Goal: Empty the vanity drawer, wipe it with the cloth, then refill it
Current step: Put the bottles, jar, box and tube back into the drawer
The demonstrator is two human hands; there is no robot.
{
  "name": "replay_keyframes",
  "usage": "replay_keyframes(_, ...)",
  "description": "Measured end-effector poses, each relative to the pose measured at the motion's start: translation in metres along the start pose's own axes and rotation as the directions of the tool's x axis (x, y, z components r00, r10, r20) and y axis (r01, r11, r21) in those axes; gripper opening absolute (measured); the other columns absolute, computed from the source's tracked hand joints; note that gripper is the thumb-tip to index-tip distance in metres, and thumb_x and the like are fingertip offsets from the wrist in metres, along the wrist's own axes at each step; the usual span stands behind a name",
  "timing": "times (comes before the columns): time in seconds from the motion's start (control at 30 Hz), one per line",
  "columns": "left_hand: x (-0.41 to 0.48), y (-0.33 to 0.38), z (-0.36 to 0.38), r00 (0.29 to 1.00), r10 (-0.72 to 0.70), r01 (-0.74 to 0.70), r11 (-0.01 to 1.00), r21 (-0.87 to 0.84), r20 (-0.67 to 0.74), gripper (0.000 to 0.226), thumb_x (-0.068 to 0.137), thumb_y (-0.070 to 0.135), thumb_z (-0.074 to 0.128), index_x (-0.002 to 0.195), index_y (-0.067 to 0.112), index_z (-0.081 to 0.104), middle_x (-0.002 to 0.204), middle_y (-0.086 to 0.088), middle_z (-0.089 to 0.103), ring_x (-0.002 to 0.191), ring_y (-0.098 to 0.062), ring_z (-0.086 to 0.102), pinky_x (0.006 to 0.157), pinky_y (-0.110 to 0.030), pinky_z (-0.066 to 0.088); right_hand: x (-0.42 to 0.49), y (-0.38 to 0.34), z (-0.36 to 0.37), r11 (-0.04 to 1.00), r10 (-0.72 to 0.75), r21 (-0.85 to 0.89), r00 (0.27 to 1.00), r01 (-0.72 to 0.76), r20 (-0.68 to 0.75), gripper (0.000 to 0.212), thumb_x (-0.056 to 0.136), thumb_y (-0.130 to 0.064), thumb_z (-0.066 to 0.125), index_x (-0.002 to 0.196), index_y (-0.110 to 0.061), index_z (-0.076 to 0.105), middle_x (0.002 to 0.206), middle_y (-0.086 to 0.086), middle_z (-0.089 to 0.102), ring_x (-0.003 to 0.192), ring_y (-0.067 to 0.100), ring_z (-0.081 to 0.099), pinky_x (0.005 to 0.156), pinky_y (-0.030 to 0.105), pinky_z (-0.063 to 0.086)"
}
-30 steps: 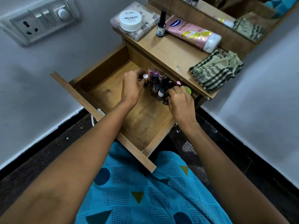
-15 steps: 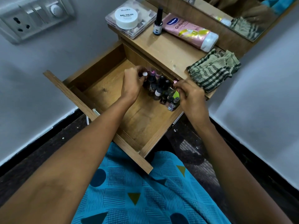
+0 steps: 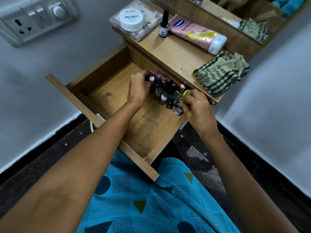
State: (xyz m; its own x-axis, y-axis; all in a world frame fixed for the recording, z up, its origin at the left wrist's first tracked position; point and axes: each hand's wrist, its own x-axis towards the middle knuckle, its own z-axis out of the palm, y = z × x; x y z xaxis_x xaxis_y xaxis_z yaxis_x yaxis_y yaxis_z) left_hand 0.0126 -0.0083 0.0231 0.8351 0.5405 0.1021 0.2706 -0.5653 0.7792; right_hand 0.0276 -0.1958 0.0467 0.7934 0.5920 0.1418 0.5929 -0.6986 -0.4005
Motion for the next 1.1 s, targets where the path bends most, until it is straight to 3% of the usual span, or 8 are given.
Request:
replay_keyframes(0.57,-0.002,0.001,-0.005,1.0,-0.019,0.019,0.999,-0.04,0.0,0.029,0.086,0.006,0.06,0.115,0.004,0.061,0.114,-0.011,0.066,0.104,-0.017,0.061,0.088,-0.022,0.049,0.003,-0.002,0.001,0.996,0.01,-0.091,0.993,0.0,0.116,0.02,0.089,0.002,0.05,0.104,0.003,0.064,0.106,0.014,0.053,0.1,0.028,0.049,0.081,0.042,0.049)
replay_keyframes(0.73,-0.001,0.002,-0.009,0.999,-0.03,0.029,0.999,-0.041,-0.02,0.027,0.086,0.004,0.059,0.113,0.004,0.062,0.112,-0.011,0.066,0.102,-0.018,0.062,0.086,-0.022,0.049,-0.001,-0.004,0.0,0.987,0.002,-0.161,0.996,0.012,0.086,0.023,0.09,-0.005,0.053,0.112,-0.002,0.06,0.111,0.011,0.053,0.104,0.026,0.049,0.086,0.037,0.048)
replay_keyframes(0.87,0.002,0.005,-0.018,0.998,-0.016,0.013,0.999,-0.053,-0.061,0.026,0.087,0.003,0.057,0.112,0.004,0.062,0.111,-0.01,0.066,0.101,-0.016,0.061,0.086,-0.02,0.048,0.001,-0.011,-0.004,0.984,-0.029,-0.173,0.999,0.034,0.03,0.022,0.091,-0.015,0.053,0.106,-0.001,0.061,0.109,0.011,0.054,0.1,0.026,0.052,0.084,0.036,0.046)
replay_keyframes(1.1,0.031,0.018,-0.044,0.968,0.056,-0.075,0.995,-0.067,-0.246,0.022,0.087,0.005,0.058,0.108,0.003,0.063,0.109,-0.011,0.066,0.1,-0.015,0.06,0.086,-0.015,0.046,0.048,-0.032,-0.017,0.998,-0.033,0.056,0.987,0.043,-0.158,0.017,0.088,-0.012,0.058,0.097,0.001,0.064,0.1,0.013,0.06,0.09,0.025,0.059,0.079,0.038,0.053)
